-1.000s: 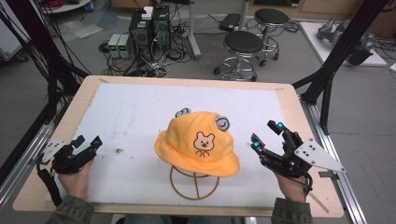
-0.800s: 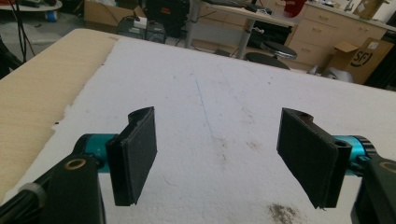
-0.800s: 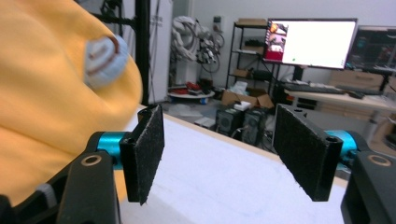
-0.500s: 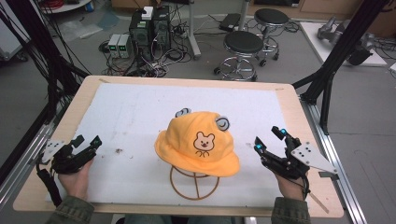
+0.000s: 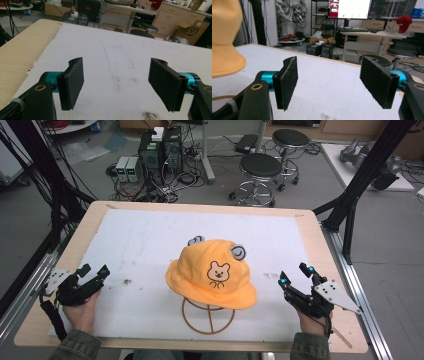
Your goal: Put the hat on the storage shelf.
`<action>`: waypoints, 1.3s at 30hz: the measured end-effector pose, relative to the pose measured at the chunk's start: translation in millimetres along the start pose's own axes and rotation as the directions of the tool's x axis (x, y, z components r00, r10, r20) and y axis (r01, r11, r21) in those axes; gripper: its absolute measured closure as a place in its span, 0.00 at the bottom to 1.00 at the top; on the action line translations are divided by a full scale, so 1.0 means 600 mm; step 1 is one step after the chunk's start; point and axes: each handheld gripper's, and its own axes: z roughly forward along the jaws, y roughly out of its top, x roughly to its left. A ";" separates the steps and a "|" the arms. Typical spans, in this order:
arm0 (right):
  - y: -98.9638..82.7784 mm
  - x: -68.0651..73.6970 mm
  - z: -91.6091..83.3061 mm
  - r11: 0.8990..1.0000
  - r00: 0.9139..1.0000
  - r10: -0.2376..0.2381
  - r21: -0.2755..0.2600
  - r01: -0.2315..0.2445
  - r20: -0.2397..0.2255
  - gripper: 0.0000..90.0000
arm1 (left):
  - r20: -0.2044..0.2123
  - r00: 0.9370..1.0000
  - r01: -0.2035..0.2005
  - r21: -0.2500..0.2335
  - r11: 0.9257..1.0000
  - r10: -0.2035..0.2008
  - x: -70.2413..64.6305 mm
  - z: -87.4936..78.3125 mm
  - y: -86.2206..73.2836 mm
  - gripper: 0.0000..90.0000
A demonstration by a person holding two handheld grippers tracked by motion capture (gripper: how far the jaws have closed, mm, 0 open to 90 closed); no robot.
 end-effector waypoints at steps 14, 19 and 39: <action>-0.023 0.008 0.013 0.998 0.998 -0.034 0.062 0.030 0.062 0.32 | -0.007 1.000 -0.012 -0.007 1.000 0.012 -0.002 -0.002 0.000 0.32; -0.027 0.011 0.016 0.995 0.991 -0.040 0.100 0.027 0.125 0.31 | -0.011 1.000 -0.026 -0.008 1.000 0.026 -0.004 -0.003 0.000 0.32; -0.049 0.035 0.026 0.986 0.971 -0.073 0.161 0.036 0.227 0.30 | -0.030 0.992 -0.121 -0.032 0.992 0.120 -0.018 -0.010 0.003 0.32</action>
